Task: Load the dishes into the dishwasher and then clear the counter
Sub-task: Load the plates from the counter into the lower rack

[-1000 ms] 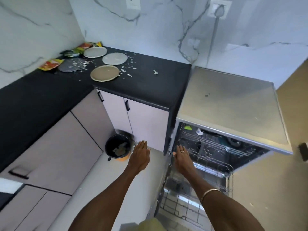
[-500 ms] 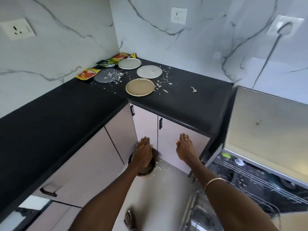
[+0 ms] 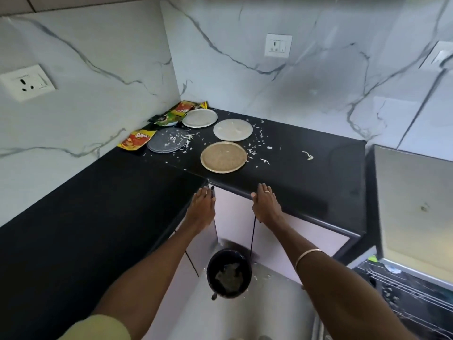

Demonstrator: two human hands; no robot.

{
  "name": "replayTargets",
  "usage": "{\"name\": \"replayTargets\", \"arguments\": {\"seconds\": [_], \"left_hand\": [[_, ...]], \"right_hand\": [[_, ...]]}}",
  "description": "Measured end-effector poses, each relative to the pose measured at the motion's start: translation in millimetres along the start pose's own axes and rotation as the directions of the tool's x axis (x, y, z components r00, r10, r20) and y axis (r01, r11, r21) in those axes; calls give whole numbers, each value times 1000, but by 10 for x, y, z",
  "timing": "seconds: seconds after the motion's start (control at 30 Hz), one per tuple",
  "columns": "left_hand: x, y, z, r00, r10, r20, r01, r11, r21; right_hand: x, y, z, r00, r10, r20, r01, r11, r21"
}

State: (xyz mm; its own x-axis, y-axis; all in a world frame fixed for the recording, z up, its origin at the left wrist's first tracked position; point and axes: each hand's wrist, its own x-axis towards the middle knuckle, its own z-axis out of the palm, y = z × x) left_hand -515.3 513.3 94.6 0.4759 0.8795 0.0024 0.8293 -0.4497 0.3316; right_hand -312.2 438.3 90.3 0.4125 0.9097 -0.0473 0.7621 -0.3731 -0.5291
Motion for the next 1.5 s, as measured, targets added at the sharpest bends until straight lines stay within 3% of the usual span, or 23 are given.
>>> {"name": "replayTargets", "arguments": {"seconds": [0.27, 0.4, 0.63, 0.97, 1.23, 1.5], "left_hand": [[845, -169, -6, 994, -109, -17, 107, 990, -88], [1371, -286, 54, 961, -265, -75, 254, 958, -132], [2276, -215, 105, 788, -615, 11, 587, 747, -313], [2861, -261, 250, 589, -792, 160, 776, 500, -384], [2947, -253, 155, 616, -767, 178, 728, 469, -501], [2542, 76, 54, 779, -626, 25, 514, 616, -598]], "right_hand": [[1051, -74, -41, 1000, -16, -19, 16, 999, -30], [1632, -23, -65, 1000, -1, -11, 1, 1000, 31], [2587, 104, -270, 998, 34, 58, -39, 996, 80], [2942, 34, -150, 984, 87, 158, -110, 984, 142], [2912, 180, -184, 984, 127, 127, -143, 982, 125], [2366, 455, -396, 980, 197, 8, -196, 966, 169]]}}
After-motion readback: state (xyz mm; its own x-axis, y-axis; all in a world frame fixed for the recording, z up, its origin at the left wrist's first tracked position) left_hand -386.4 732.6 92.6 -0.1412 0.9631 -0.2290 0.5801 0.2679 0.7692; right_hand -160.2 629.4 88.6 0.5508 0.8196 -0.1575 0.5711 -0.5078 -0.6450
